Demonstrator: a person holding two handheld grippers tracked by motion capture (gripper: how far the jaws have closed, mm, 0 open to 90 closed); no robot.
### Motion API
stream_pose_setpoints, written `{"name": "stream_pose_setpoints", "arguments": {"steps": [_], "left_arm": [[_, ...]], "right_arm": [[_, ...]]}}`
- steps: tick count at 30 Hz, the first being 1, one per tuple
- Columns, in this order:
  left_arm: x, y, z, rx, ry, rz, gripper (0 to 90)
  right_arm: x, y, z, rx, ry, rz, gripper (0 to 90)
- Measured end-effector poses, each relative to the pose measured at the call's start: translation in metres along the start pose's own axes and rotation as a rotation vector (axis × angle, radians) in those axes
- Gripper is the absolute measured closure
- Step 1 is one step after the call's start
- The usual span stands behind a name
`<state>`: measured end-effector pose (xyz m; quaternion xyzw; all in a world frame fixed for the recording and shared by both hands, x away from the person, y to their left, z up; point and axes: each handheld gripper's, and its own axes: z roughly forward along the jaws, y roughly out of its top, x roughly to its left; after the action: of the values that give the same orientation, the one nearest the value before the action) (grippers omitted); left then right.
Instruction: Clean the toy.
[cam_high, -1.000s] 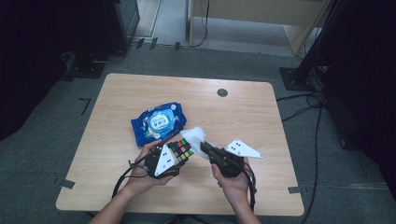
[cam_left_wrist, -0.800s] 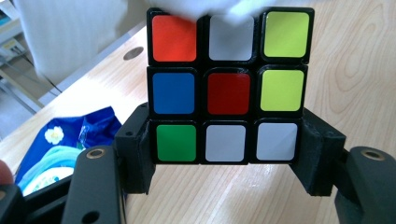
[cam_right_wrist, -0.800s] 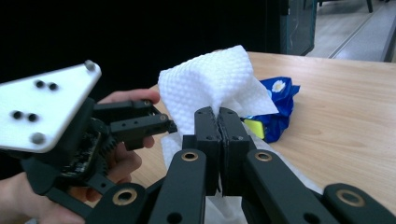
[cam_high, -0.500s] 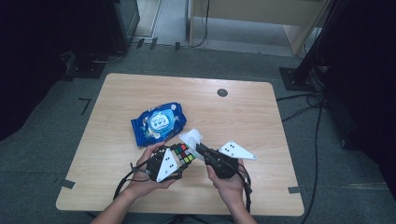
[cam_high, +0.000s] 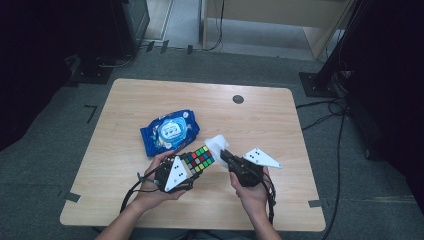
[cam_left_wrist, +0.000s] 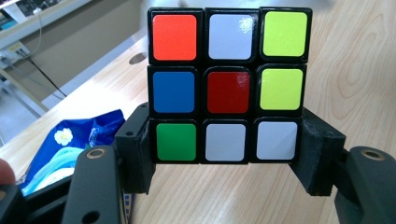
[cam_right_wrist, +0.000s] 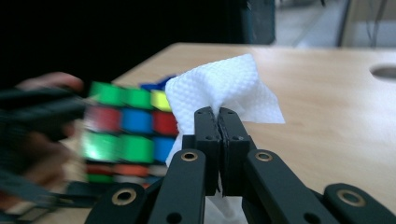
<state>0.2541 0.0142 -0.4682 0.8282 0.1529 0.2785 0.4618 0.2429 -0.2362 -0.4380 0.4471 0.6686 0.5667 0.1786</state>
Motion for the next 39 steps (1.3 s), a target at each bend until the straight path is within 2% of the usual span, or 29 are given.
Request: {"name": "stream_pose_setpoints", "arguments": {"steps": [1, 4, 7, 11, 13, 15, 19, 20, 24, 29, 35, 37, 39], "left_arm": [[0.0, 0.0, 0.0, 0.002, -0.002, -0.003, 34.4], [-0.001, 0.0, 0.001, 0.002, 0.0, 0.0, 34.4], [-0.001, 0.002, -0.001, -0.005, 0.0, -0.001, 34.4], [-0.001, 0.004, -0.003, -0.02, 0.002, 0.0, 34.4], [-0.002, 0.004, -0.003, -0.021, 0.005, 0.006, 34.5], [-0.002, 0.004, -0.004, -0.026, 0.005, 0.003, 34.4], [-0.004, 0.006, -0.004, -0.024, 0.003, 0.017, 34.4], [-0.004, 0.006, -0.005, -0.026, 0.003, 0.017, 34.4], [-0.003, 0.007, -0.007, -0.049, -0.01, 0.006, 34.4], [0.0, 0.007, -0.008, -0.048, -0.01, -0.002, 34.4], [0.006, 0.004, -0.008, -0.046, -0.015, -0.043, 34.4], [0.008, 0.003, -0.008, -0.044, -0.017, -0.055, 34.4], [0.01, 0.003, -0.008, -0.046, -0.016, -0.069, 34.4]], "right_arm": [[0.009, 0.005, -0.004, -0.026, 0.036, -0.019, 88.7], [0.028, 0.011, -0.009, -0.06, 0.101, -0.067, 88.7], [0.04, 0.011, -0.006, -0.04, 0.125, -0.089, 88.7], [0.037, 0.003, 0.002, -0.012, 0.115, -0.076, 88.7], [0.03, -0.001, 0.004, -0.008, 0.12, -0.026, 88.7], [0.026, -0.002, 0.005, -0.003, 0.103, -0.023, 88.7], [0.018, -0.004, 0.006, 0.001, 0.046, -0.046, 88.6], [0.015, -0.005, 0.007, 0.007, 0.04, -0.038, 88.7], [0.0, -0.009, 0.011, 0.05, -0.041, -0.043, 88.7], [-0.027, -0.015, 0.01, 0.074, -0.15, -0.007, 88.7], [-0.063, -0.019, 0.0, 0.082, -0.291, 0.024, 88.3], [-0.074, -0.021, -0.003, 0.082, -0.328, 0.045, 84.2], [-0.083, -0.022, -0.006, 0.07, -0.34, 0.066, 71.2]]}}
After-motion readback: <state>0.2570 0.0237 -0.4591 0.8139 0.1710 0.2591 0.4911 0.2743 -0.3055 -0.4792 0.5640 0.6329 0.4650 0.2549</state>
